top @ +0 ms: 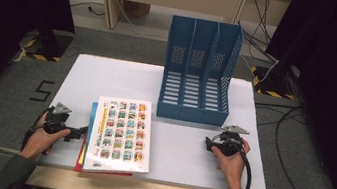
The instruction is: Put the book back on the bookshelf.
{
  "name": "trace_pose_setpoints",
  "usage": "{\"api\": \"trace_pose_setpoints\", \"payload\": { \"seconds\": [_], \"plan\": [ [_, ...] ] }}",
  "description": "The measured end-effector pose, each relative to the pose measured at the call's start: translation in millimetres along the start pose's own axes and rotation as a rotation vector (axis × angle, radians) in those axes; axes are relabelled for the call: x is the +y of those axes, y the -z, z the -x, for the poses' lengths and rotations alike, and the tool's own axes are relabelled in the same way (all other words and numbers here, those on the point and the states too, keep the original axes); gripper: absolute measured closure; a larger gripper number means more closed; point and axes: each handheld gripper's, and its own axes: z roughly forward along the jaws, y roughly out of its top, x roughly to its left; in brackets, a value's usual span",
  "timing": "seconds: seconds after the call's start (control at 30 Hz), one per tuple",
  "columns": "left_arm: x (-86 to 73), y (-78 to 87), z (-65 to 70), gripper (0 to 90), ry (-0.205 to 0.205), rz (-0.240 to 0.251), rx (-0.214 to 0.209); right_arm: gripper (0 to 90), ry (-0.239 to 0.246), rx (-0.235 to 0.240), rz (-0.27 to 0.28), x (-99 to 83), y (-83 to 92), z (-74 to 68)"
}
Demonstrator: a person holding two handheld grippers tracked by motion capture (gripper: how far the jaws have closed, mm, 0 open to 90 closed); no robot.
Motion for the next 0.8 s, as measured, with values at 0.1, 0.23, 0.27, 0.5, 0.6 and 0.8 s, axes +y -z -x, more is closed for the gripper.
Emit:
{"api": "trace_pose_setpoints", "payload": {
  "seconds": [0.1, 0.23, 0.27, 0.5, 0.6, 0.8],
  "plan": [
    [-0.6, 1.9, -1.6, 2.1, 0.017, 0.016, 0.003, 17.5, 0.01, 0.013, 0.007, 0.1, 2.5, -1.9],
    [-3.2, 7.7, -5.4, 15.7, 0.033, 0.036, 0.023, 16.0, -0.009, 0.091, 0.07, 2.0, 9.0, -7.5],
    [-4.0, 9.7, -6.4, 14.5, 0.048, 0.039, 0.02, 15.9, -0.014, 0.112, 0.088, 2.5, 10.4, -9.3],
    [-2.7, 29.6, 7.7, 14.8, 0.077, 0.115, 0.0, 16.6, -0.029, 0.24, 0.141, 5.7, 19.6, -26.2],
    [-1.5, 35.2, 14.9, 14.8, 0.064, 0.126, -0.01, 18.0, -0.007, 0.281, 0.157, 8.3, 23.7, -37.4],
    [1.2, 42.6, 26.6, 14.8, 0.04, 0.133, -0.031, 18.9, -0.008, 0.404, 0.176, 13.4, 23.0, -65.8]
  ]
}}
